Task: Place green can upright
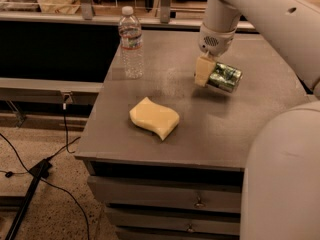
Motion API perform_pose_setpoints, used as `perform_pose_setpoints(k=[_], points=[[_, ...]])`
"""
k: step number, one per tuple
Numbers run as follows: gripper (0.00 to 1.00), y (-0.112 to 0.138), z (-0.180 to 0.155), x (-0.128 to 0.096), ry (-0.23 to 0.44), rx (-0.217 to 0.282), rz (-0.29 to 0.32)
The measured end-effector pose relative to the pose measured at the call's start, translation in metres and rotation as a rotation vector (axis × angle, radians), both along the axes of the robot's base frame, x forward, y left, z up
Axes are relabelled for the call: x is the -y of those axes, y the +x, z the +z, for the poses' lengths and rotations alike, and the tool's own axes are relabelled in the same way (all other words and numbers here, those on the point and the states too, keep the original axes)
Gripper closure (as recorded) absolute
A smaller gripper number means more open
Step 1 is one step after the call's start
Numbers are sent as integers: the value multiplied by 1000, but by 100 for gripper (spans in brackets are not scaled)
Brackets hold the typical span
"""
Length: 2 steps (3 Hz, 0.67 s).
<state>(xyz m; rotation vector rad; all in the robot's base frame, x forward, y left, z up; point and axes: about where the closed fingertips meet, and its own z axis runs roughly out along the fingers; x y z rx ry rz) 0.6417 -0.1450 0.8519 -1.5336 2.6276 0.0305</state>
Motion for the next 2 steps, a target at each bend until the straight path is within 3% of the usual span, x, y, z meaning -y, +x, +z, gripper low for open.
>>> perform_pose_setpoints(k=[1,2], points=[[100,7,54,9,175,75,41],[100,9,84,15,288,136,60]])
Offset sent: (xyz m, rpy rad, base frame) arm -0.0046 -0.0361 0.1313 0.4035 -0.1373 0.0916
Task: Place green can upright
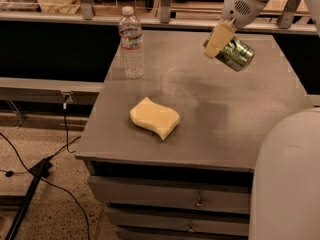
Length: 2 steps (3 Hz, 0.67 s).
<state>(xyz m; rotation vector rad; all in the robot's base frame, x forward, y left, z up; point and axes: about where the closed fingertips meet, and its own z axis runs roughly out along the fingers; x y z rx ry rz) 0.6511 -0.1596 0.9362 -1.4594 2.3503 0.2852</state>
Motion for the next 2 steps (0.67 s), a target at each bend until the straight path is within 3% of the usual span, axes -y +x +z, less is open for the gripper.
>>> perform_pose_setpoints(k=[1,2], points=[[100,-13,30,4,166,84,35],[100,-41,40,-1,442,232,103]])
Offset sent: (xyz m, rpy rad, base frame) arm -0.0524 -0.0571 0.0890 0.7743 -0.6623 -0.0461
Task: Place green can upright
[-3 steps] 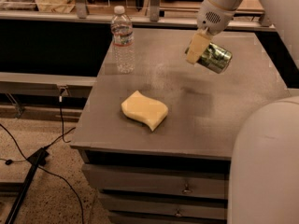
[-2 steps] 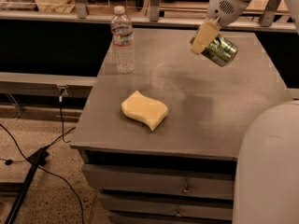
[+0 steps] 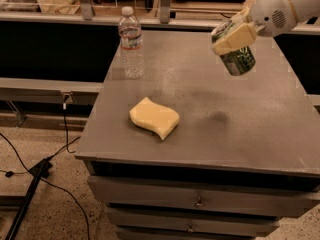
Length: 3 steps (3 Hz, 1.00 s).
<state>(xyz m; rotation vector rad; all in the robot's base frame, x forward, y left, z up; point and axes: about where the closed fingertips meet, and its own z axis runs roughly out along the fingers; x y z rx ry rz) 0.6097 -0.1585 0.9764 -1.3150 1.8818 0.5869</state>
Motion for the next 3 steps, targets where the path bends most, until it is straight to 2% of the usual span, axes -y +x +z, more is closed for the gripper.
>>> perform_pose_setpoints(k=[1,2,3], points=[[100,1,0,5,7,9,-23],[100,5,-10,0,32,-21,-5],[100,13,-29,2,235,-50,13]])
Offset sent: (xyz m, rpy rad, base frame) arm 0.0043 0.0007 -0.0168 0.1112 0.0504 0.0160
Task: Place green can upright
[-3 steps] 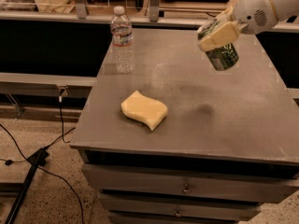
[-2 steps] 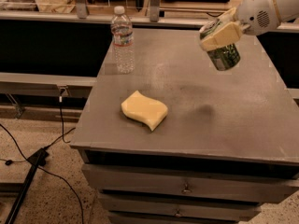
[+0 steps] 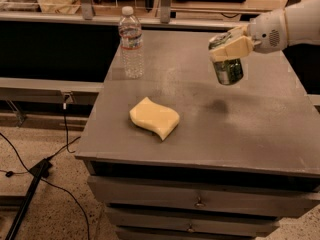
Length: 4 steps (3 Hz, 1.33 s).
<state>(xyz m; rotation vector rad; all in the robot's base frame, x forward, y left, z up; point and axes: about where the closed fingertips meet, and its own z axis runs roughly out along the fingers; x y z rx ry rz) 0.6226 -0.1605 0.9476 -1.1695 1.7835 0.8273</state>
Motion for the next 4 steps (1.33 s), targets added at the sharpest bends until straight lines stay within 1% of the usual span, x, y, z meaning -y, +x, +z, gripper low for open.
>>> perform_pose_setpoints(k=[1,2,3,4], points=[[100,-2,7,-5,378,-10,67],[100,-4,17,-15,387,-11,85],[100,-4,15,-14,335,9,87],[100,-5,18,0,359,82,97]])
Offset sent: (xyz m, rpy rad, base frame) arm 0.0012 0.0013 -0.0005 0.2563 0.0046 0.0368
